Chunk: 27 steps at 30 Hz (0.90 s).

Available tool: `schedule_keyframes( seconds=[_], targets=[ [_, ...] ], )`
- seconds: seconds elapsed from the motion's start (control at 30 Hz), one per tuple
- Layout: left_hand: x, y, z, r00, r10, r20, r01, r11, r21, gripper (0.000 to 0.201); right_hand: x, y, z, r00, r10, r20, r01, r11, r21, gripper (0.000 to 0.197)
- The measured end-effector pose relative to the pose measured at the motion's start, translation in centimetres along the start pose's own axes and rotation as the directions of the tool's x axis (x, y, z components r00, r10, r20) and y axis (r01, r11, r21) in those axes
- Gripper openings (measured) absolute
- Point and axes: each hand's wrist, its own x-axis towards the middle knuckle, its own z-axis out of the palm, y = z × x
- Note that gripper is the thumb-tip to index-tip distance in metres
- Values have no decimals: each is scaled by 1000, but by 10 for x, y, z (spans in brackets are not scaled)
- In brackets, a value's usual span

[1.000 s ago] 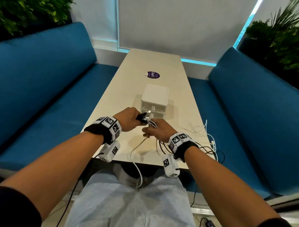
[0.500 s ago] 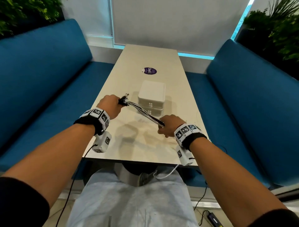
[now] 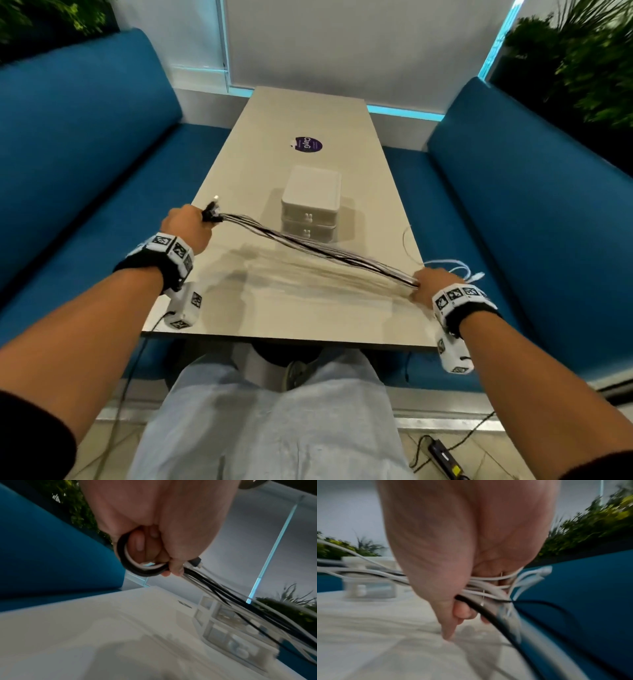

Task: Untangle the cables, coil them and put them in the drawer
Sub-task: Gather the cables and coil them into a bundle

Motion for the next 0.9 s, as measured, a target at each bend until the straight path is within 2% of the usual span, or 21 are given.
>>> schedule_keyframes(
  seconds=[0.1, 0.2, 0.43, 0.57, 0.6, 0.67, 0.73, 0.9],
  targets=[
    [0, -9, 0, 1000, -14, -3, 14, 1000, 25, 33, -5, 33, 12, 992, 75, -101, -82, 994, -71, 11],
    [-5, -5, 4, 1000, -27, 7, 27, 1000, -10, 31, -9, 35, 15, 980, 107, -166, -120, 990, -71, 6],
    [-6, -10, 3, 999, -33, -2, 33, 999, -28, 36, -9, 51, 20, 953, 253, -166, -252, 967, 26, 17],
    [-6, -7, 2, 999, -37, -2, 37, 999, -10, 35, -9, 55, 26, 928, 332, -170, -315, 942, 120, 44],
    [-5, -8, 1, 999, -38, -1, 38, 999, -3, 36, -8, 58, 29, 933, 313, -178, -295, 948, 122, 42],
    [-5, -9, 2, 999, -48, 4, 48, 999, 9, 37, -6, 66, 37, 952, 243, -184, -230, 969, 88, 25],
    [-5, -9, 4, 999, -48, 8, 48, 999, 21, 37, -6, 70, 43, 961, 235, -143, -229, 972, 52, 14],
    [-7, -4, 11, 999, -37, 15, 37, 999, 6, 37, -12, 69, 44, 955, 290, -61, -283, 954, 102, 25]
  ],
)
